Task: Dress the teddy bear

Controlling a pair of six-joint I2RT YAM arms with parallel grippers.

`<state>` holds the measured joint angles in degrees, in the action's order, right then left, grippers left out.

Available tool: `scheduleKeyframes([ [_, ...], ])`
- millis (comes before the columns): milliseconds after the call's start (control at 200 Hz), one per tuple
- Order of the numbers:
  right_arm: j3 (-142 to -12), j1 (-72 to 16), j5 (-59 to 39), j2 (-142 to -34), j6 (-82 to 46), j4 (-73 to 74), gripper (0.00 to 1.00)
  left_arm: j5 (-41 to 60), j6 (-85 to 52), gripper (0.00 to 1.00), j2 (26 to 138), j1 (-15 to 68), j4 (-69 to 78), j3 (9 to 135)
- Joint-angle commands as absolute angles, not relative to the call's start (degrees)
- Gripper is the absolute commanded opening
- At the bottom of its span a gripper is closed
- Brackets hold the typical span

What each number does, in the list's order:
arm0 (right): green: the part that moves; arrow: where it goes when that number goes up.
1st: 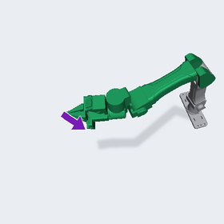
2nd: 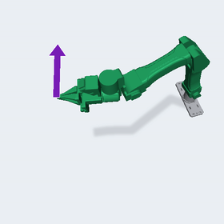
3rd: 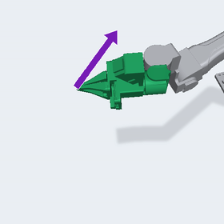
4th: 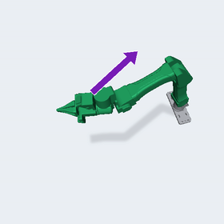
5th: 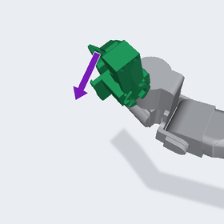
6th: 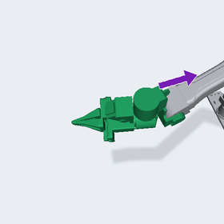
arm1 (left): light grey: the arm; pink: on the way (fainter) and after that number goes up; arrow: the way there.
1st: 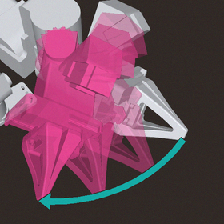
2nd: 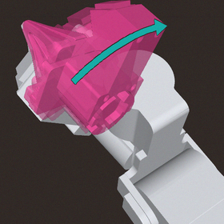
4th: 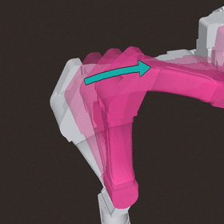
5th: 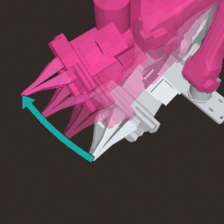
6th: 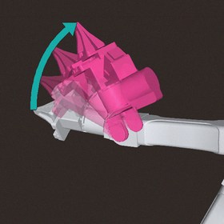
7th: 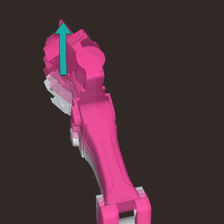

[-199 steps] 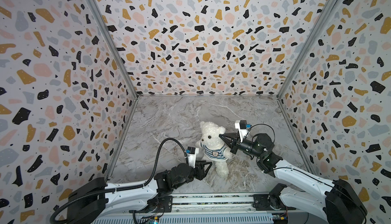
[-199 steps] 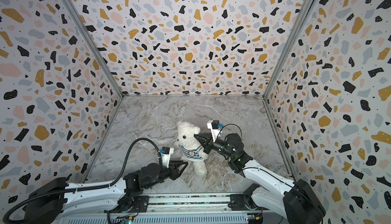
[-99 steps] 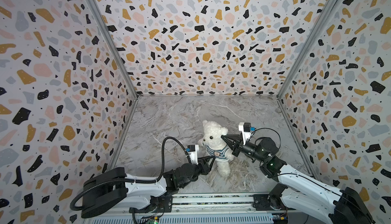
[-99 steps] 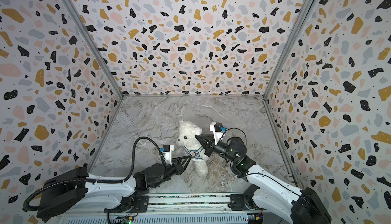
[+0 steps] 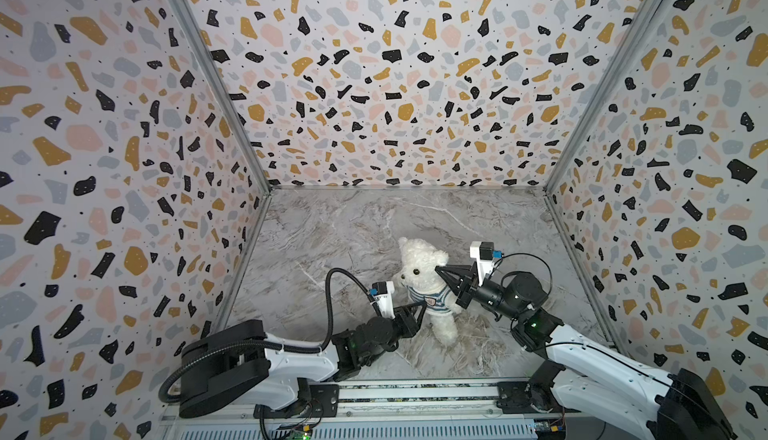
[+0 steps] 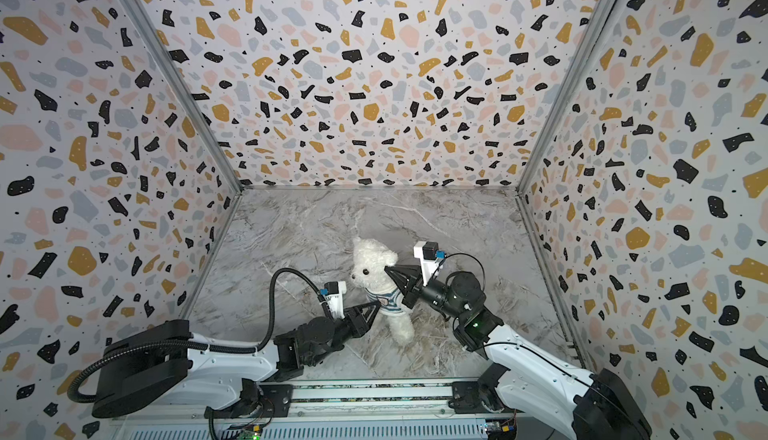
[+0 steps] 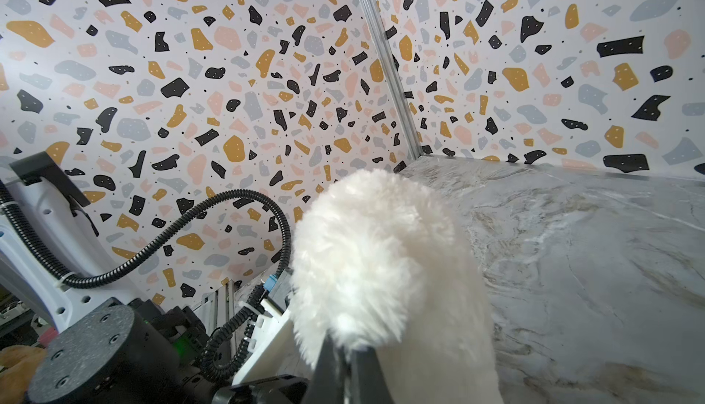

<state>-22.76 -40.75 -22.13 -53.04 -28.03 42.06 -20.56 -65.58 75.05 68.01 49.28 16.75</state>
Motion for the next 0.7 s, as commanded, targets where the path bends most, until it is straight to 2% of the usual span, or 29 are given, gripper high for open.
scheduleKeyframes([
  [0,-22.7,-41.1,-21.4,-51.7,-28.6,45.1,0.00,-22.0,-67.6,0.48,75.6,68.3,48.7,17.8],
  [165,-22.2,-41.2,-20.6,-51.3,-28.8,45.2,0.00,-21.7,-68.4,0.49,76.1,68.5,46.9,18.2],
  [365,-21.9,-41.2,-19.8,-50.9,-29.0,45.4,0.00,-20.7,-68.2,0.41,78.9,68.5,49.4,20.1],
  [556,-21.5,-41.2,-19.5,-50.2,-29.0,44.9,0.00,-20.3,-68.1,0.24,81.1,68.5,51.3,20.7],
  [696,-20.8,-41.3,-19.2,-49.3,-29.0,44.5,0.00,-20.7,-68.8,0.07,81.3,68.5,51.5,19.7],
])
